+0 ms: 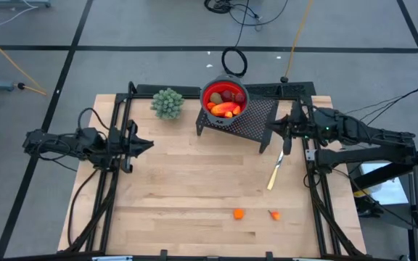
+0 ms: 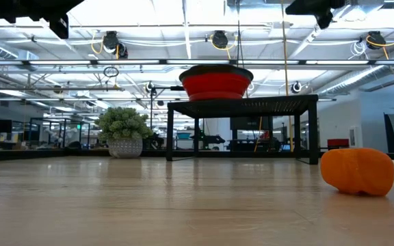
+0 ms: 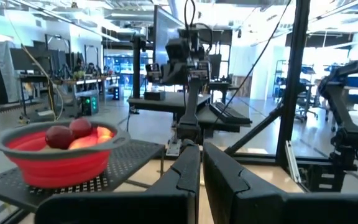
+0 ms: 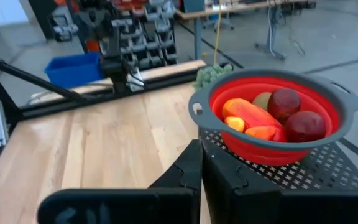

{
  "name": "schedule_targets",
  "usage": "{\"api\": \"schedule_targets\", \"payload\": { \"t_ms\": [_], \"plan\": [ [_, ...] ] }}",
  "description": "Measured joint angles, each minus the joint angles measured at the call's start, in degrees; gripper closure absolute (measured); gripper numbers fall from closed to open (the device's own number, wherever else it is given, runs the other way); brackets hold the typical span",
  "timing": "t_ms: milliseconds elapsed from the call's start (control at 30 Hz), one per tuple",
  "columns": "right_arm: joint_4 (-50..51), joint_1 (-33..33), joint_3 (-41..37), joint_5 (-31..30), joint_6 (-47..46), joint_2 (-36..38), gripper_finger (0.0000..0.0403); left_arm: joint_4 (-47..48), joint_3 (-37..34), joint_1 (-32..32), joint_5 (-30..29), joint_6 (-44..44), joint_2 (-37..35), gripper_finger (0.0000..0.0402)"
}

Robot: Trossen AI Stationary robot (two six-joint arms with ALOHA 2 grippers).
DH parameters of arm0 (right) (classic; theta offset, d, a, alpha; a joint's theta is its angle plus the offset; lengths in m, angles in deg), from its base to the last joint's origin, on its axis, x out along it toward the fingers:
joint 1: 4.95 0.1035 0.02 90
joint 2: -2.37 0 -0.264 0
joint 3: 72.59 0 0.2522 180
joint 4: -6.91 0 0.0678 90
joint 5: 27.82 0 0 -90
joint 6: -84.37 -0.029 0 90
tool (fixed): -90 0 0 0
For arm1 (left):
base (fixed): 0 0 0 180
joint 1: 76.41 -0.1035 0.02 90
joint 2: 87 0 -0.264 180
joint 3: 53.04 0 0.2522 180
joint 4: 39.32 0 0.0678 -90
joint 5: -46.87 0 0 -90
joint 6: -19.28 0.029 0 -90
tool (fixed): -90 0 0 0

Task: Pick & Place Fruit
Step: Put the tangerine into the red strainer bowl

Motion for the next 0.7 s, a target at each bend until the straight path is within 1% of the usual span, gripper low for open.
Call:
{"api": "schedule_targets", "payload": {
  "t_ms": [167,367,533,700],
  "plan": [
    [-4.8,0.3,-6.5,0.2,-0.1,5.5,0.0402,-0.3,0.9,0.0,0.1,0.0,4.2,0.038],
    [-4.6,0.3,-11.4,2.5,-0.6,12.4,0.0402,0.3,3.8,0.0,0.7,-2.3,12.0,0.0381],
    [-3.8,0.3,-13.5,3.4,0.0,17.7,0.0403,0.5,7.9,0.6,3.5,-3.0,19.3,0.0381],
    [-2.5,0.3,-15.9,3.2,0.6,23.9,0.0403,0.7,14.0,3.3,2.3,-3.0,27.4,0.0381]
  ]
}}
